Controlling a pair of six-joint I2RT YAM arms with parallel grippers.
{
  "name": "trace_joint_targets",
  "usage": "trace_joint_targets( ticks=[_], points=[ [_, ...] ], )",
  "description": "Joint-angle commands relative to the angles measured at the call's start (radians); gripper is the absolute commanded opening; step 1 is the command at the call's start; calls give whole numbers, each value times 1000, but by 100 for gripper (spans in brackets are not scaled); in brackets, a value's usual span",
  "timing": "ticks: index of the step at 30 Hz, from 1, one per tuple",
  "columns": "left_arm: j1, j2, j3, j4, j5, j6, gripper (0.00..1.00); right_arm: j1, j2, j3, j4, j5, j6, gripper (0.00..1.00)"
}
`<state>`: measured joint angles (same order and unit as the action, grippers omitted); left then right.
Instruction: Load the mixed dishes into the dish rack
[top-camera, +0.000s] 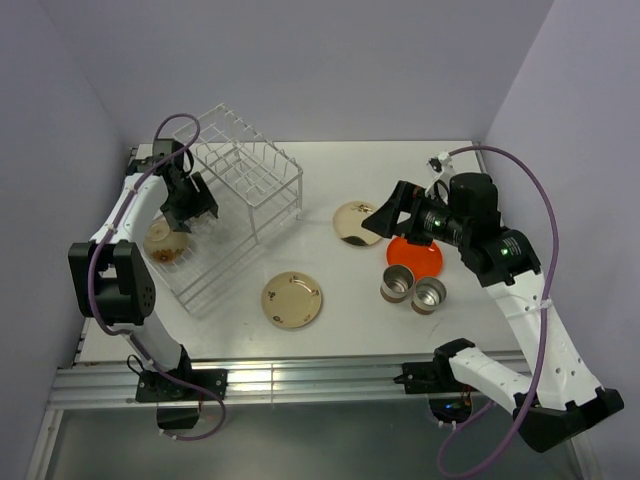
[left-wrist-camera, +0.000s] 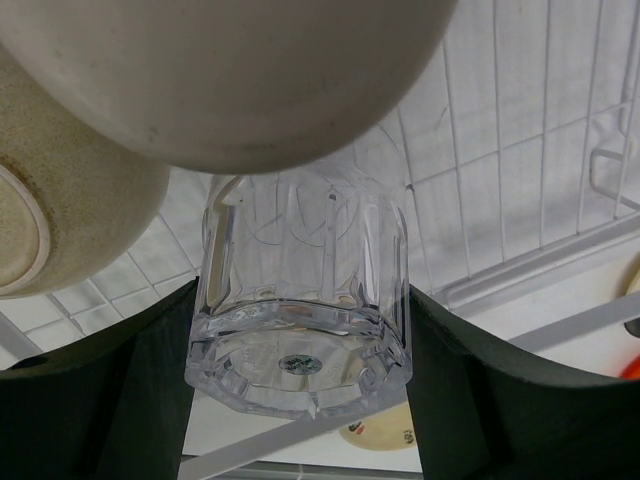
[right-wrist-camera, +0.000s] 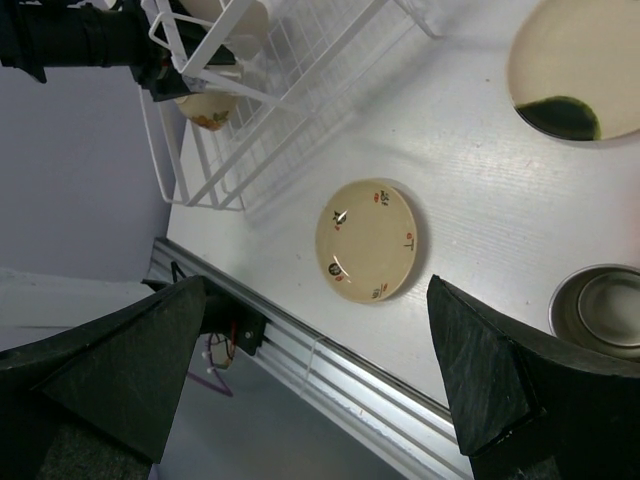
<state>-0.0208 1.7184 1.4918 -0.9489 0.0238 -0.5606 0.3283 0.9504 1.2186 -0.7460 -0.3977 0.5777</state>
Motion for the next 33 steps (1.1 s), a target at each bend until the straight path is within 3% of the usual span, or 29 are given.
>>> trace_joint_targets(
  ticks=[1,7,10,13,15,19,20,22,33],
  points=[
    [-1,-5,-2,18,-50,7,4,-8,-16,-14,1,33,-27,99],
    [-1,-5,-13,33,-59,11,37,-11,-24,-42,-6,56,-33,99],
    [-1,6,-13,33,-64,11,37,-11,-29,-50,-7,60,-33,99],
    [-1,1,-18,38,-79,8,47,-12,-32,-54,-9,72,-36,99],
    [-1,-6,-21,41,-88,8,60,-11,-33,-62,-19,91,-39,99],
    [5,-17,-31,50,-71,11,67,-11,-38,-76,-33,120,-44,99],
    [7,-20,-34,53,-71,11,76,-12,-42,-77,-35,123,-47,100],
    [9,-29,-41,62,-70,11,81,-14,-45,-79,-42,134,-50,100],
    [18,-80,-54,65,-81,21,93,-14,-65,-83,-94,186,-55,100]
  ],
)
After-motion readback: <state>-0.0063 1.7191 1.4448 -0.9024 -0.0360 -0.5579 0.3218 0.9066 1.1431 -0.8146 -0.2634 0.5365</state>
